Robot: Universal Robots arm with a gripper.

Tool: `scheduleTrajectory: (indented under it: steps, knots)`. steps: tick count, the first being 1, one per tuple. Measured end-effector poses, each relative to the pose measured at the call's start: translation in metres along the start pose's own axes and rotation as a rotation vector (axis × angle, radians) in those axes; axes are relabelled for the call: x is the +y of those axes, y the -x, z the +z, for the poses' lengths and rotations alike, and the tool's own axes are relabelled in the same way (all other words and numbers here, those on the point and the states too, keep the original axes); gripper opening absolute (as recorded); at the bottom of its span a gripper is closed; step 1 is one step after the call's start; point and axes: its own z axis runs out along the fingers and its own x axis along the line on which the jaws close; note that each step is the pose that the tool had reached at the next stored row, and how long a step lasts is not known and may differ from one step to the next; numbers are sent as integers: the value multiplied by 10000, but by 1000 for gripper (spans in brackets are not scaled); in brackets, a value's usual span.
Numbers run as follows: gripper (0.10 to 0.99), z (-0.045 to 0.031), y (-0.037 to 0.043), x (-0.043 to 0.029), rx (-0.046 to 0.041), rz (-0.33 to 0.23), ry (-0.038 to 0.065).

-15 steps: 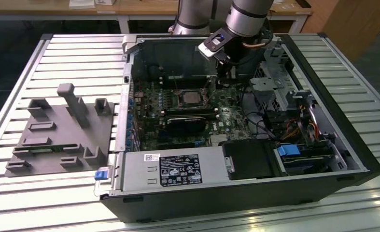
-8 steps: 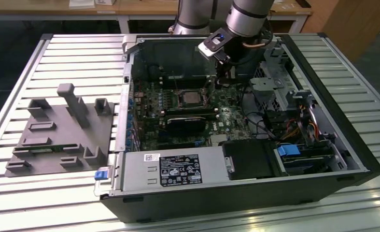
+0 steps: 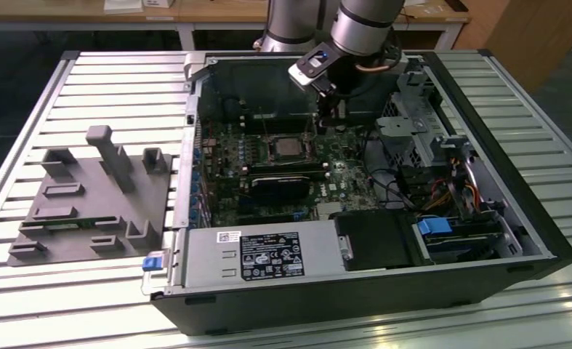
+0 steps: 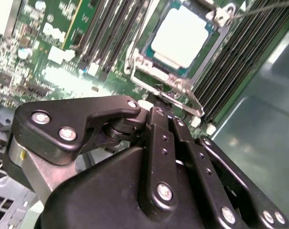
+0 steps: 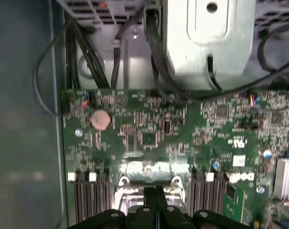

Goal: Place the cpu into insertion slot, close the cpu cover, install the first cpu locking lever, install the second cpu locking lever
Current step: 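Close the cpu cover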

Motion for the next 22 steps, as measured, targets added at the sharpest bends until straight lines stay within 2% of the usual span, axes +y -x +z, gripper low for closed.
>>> scheduleTrajectory:
  steps: [5,9,15,22]
  knots:
    - [102,30,-7,-126,2,0,15]
    - [102,38,-7,-168,-1,-3,68]
    - [102,75,-6,-232,7,-44,615]
    - [102,128,-5,-278,7,-178,1049]
